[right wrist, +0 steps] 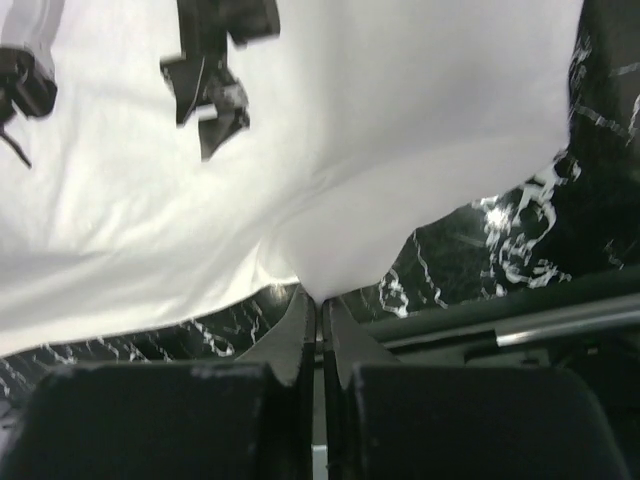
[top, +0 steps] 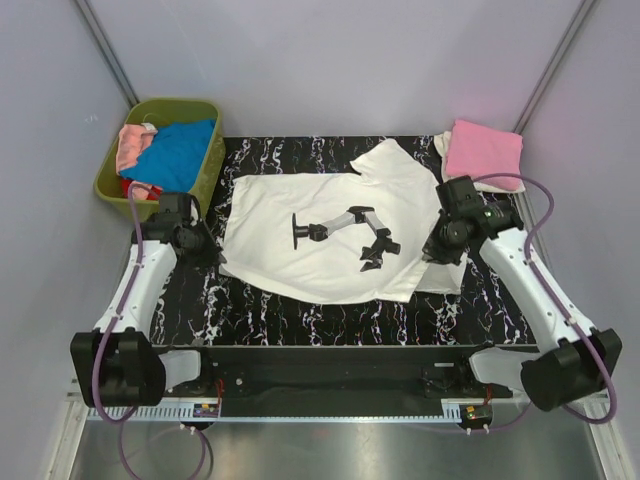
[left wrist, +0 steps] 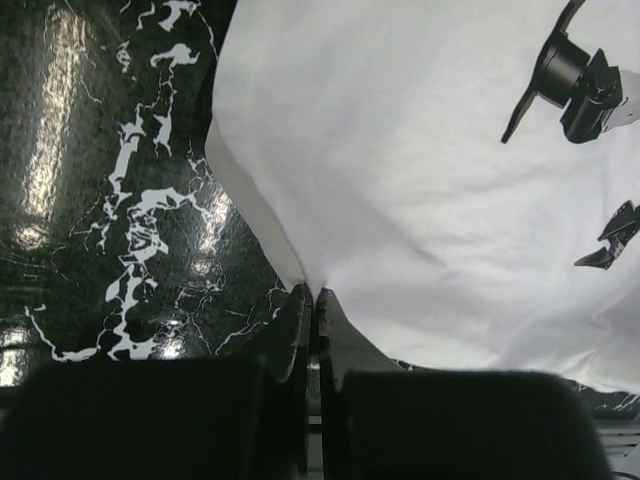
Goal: Fold and stack the t-shirts
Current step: Fold the tshirt
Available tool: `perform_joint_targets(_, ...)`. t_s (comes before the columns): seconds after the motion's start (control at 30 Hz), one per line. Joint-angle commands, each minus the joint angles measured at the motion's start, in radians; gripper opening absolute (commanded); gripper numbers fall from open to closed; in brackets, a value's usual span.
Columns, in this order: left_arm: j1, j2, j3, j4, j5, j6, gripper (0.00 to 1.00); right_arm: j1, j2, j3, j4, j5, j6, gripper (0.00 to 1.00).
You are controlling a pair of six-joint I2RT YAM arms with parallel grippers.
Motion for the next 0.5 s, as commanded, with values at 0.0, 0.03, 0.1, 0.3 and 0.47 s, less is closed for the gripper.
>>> perform_joint_targets(0.0,0.001,0.046,0.071,0.004,0.017,0.051,0.00,-0.084,0.080,0.078,0.085,-0.021,-0.136,0.00)
perform_joint_targets(0.03,0.001,0.063,0.081,0.007,0.020,0.058,0.00,-0.092,0.101,0.095,0.092,-0.021,-0.151,0.00)
perform_joint_targets(0.1,0.000,0.114,0.096,0.013,0.024,0.065,0.00,-0.104,0.163,0.144,0.105,-0.023,-0.189,0.00)
perform_joint_targets(0.3,0.000,0.223,0.174,0.038,0.020,0.082,0.00,-0.129,0.325,0.293,0.124,-0.030,-0.249,0.00)
perform_joint_targets(0.47,0.000,0.296,0.233,0.036,0.009,0.097,0.00,-0.146,0.442,0.402,0.124,-0.021,-0.278,0.00)
